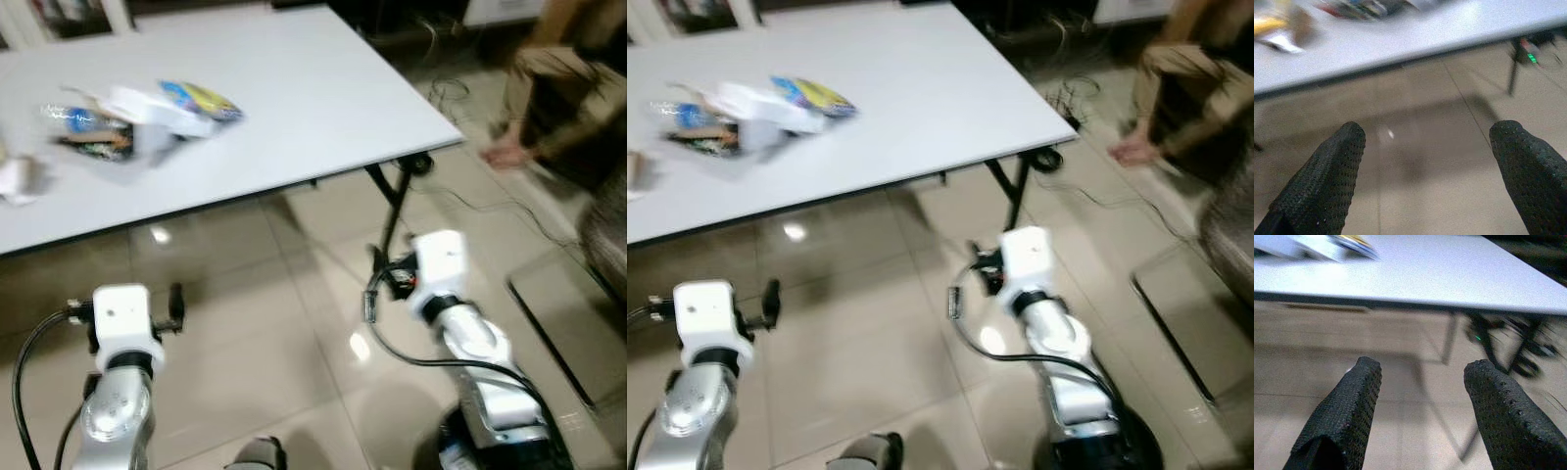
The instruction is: Picking trash to rubbish bin
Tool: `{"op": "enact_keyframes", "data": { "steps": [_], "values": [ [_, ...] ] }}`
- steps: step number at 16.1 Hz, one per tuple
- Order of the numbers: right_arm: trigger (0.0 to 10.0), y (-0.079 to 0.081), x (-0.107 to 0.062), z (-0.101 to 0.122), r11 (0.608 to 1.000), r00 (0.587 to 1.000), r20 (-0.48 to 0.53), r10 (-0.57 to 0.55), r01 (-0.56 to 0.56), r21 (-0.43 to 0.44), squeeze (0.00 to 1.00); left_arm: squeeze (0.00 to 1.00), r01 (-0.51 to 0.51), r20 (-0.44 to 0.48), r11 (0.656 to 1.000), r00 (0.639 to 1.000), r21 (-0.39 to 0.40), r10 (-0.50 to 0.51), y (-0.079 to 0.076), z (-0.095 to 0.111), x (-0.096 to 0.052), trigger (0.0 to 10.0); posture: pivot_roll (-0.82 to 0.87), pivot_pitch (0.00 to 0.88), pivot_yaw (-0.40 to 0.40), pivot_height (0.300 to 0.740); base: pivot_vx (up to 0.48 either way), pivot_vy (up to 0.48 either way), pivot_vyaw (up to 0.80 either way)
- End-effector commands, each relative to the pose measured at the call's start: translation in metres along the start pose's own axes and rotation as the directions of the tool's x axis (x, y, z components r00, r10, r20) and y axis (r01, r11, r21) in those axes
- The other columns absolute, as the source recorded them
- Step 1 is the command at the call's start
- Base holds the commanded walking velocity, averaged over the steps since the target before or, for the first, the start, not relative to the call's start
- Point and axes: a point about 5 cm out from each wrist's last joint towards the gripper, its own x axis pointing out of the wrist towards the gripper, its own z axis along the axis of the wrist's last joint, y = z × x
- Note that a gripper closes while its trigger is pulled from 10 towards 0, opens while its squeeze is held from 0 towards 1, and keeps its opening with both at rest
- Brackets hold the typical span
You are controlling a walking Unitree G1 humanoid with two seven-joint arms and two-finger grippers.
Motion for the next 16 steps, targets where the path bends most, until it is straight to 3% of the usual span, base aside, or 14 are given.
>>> {"op": "enact_keyframes", "data": {
  "steps": [1,5,7,12,16],
  "values": [
    [10.0,-0.005,0.0,0.004,1.0,1.0,0.013,-0.001,0.001,-0.028,0.0,0.0,-0.005,0.003,1.0,1.0,-0.013,0.005,-0.002,0.001,-0.002,10.0,-0.03,0.149,0.002,0.74,0.0,0.0,0.8],
    [10.0,-0.006,0.01,0.021,0.999,0.997,0.068,0.022,-0.019,-0.035,0.0,0.0,0.03,0.106,0.994,0.994,-0.105,-0.019,-0.009,0.035,0.004,10.0,-0.03,0.155,-0.005,0.74,0.0,0.0,0.78],
    [10.0,-0.005,0.011,0.026,1.0,0.996,0.092,0.023,-0.023,-0.008,0.0,0.0,0.05,0.139,0.99,0.99,-0.129,-0.032,-0.012,0.044,0.004,10.0,-0.03,0.157,-0.005,0.74,0.0,0.0,0.0],
    [10.0,-0.004,0.013,0.031,1.0,0.993,0.117,0.024,-0.025,-0.001,0.0,0.0,0.051,0.137,0.987,0.99,-0.153,-0.03,-0.009,0.048,0.003,10.0,-0.03,0.161,0.0,0.74,0.0,0.0,0.0],
    [10.0,0.0,0.019,0.037,0.999,0.99,0.138,0.039,-0.038,-0.008,0.0,0.0,0.039,0.156,0.986,0.988,-0.163,-0.013,-0.003,0.055,0.011,10.0,-0.02,0.158,0.001,0.74,0.292,0.0,0.0]
  ]
}}
